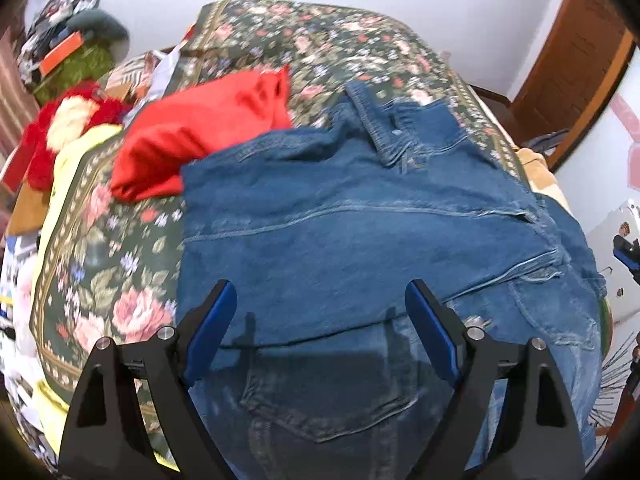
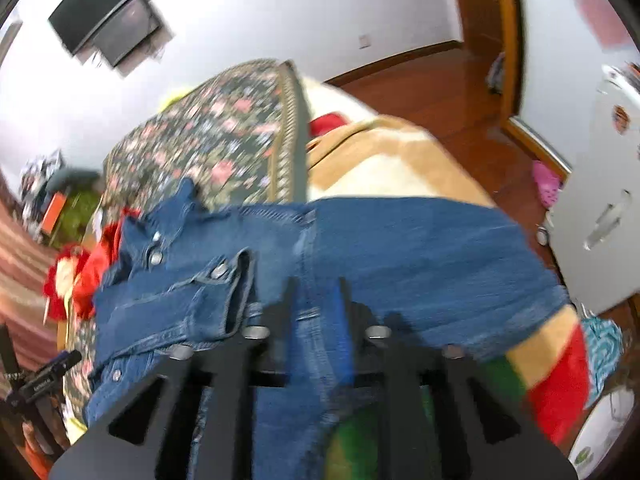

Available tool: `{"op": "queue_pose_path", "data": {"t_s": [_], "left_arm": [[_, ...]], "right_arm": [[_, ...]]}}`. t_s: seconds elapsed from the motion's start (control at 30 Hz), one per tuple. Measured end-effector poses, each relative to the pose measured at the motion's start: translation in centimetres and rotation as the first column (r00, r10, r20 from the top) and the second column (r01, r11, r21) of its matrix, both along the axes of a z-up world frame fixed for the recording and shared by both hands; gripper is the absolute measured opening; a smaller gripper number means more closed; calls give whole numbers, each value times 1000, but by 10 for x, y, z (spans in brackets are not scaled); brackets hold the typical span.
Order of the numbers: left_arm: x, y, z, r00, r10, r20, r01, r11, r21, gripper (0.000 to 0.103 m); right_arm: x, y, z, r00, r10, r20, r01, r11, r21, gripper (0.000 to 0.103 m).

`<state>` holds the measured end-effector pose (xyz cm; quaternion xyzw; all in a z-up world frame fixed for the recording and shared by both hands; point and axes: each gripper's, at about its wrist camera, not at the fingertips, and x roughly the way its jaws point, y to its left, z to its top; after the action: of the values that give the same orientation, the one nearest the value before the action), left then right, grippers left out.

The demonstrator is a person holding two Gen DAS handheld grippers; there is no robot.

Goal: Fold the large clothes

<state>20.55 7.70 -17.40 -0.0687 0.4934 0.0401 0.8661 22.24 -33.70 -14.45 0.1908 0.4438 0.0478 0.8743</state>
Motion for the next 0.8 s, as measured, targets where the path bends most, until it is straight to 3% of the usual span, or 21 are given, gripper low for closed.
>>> {"op": "queue_pose_path", "data": {"t_s": [0.03,0.1,0.33,0.57,0.7,0.8], "left_arm": [[3,-5,3,1000,-10,8,10,1000,1,86],[8,-14,9,999,-28,20,28,1000,1,86],[23,-48,15,995,-91,34,92,996,-10,86],[29,-65,6,993,-118,2,118,993,-22,86],[26,-60,4,995,-96,-5,96,995,-19,86],[26,-52,1,998,-66,-21,65,998,-25,86]], "right_arm": [[-4,-8,3,999,-33,12,33,999,6,53],[-13,-30,6,995,-100,28,100,995,9,58],[-25,-87,-23,966,-245,-79,251,964,83,60],[-18,-122,-86,923,-289,-253,350,905,243,60],[-11,-129,-99,914,-321,-247,389,866,313,60],[-2,-132,-101,907,-342,-246,407,860,306,60]]}}
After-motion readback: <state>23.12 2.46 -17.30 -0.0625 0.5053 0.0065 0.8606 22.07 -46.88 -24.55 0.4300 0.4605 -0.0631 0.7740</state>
